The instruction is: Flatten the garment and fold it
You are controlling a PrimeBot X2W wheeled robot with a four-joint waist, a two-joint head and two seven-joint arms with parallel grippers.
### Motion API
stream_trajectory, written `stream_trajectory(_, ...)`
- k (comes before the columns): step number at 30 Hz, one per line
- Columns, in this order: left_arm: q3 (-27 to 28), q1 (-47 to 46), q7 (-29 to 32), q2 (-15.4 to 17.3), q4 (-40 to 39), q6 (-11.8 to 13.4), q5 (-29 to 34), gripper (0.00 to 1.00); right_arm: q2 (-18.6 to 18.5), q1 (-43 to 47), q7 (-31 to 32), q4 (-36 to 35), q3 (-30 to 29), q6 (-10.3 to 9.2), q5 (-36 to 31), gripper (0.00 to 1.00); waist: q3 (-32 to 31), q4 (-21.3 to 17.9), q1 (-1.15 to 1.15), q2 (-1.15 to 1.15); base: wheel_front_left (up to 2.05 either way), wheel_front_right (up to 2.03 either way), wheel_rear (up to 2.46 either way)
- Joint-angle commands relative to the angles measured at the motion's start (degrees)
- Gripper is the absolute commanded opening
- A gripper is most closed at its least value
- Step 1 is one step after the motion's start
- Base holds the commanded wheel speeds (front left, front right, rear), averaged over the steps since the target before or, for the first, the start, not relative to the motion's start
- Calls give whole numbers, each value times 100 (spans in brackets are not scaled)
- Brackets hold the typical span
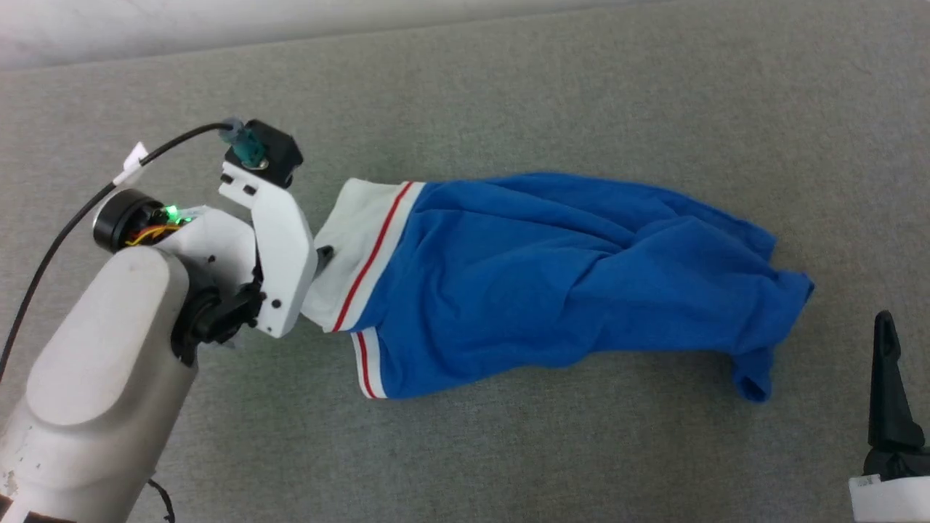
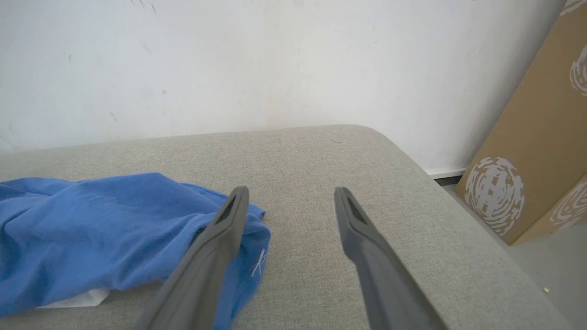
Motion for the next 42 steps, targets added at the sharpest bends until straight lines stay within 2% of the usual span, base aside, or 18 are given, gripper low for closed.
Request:
stream_trajectory(1, -14, 58, 38, 47, 14, 8, -3, 100, 14, -93, -46, 11, 9, -5, 38, 100, 171, -132, -1, 0, 0, 0, 0)
stream_trajectory(4, -19, 202, 169, 128, 52, 79, -36, 100, 14, -144, -47, 8, 8, -5, 37, 100, 252, -139, -1, 0, 0, 0, 0)
stream_trajectory(9, 18, 530, 411, 65, 110, 200, -356, 100, 14, -214, -3, -5, -1, -5, 12, 100, 339, -115, -1, 0, 0, 0, 0)
stream_trajectory(10, 34, 588, 468, 38, 98, 204, -460, 24, 14, -227, 10, -9, 4, -5, 4, 100, 351, -105, -1, 0, 0, 0, 0)
stream_trajectory(11, 67, 635, 505, -4, 83, 225, -570, 0, 14, -237, 23, -13, 6, -5, -4, 100, 362, -90, -1, 0, 0, 0, 0)
stream_trajectory(17, 401, 618, 335, -263, -90, 476, -944, 0, 14, -314, 104, -41, -8, -5, -55, 100, 307, 60, -1, 0, 0, 0, 0)
stream_trajectory(24, 934, 334, -795, -406, -314, 671, -802, 0, 14, -206, 178, 2, -14, -5, -85, 100, -230, 298, -1, 0, 0, 0, 0)
stream_trajectory(28, 1225, 458, -1346, -587, -443, 897, -841, 0, 14, -38, 232, 18, -24, -5, -77, 100, -584, 496, -1, 0, 0, 0, 0)
stream_trajectory(33, 1854, 1084, -2137, -836, -950, 1539, -897, 0, 14, 116, 307, -19, -6, -5, -60, 100, -868, 707, -1, 0, 0, 0, 0)
stream_trajectory(38, 2715, 2313, -2953, -989, -1836, 2252, -868, 0, 14, 216, 373, -78, -8, -5, -52, 100, -957, 829, -1, 0, 0, 0, 0)
stream_trajectory(42, 3281, 3710, -3404, -1218, -2538, 2525, -964, 0, 14, 293, 413, -88, -20, -5, -52, 100, -967, 873, -1, 0, 0, 0, 0)
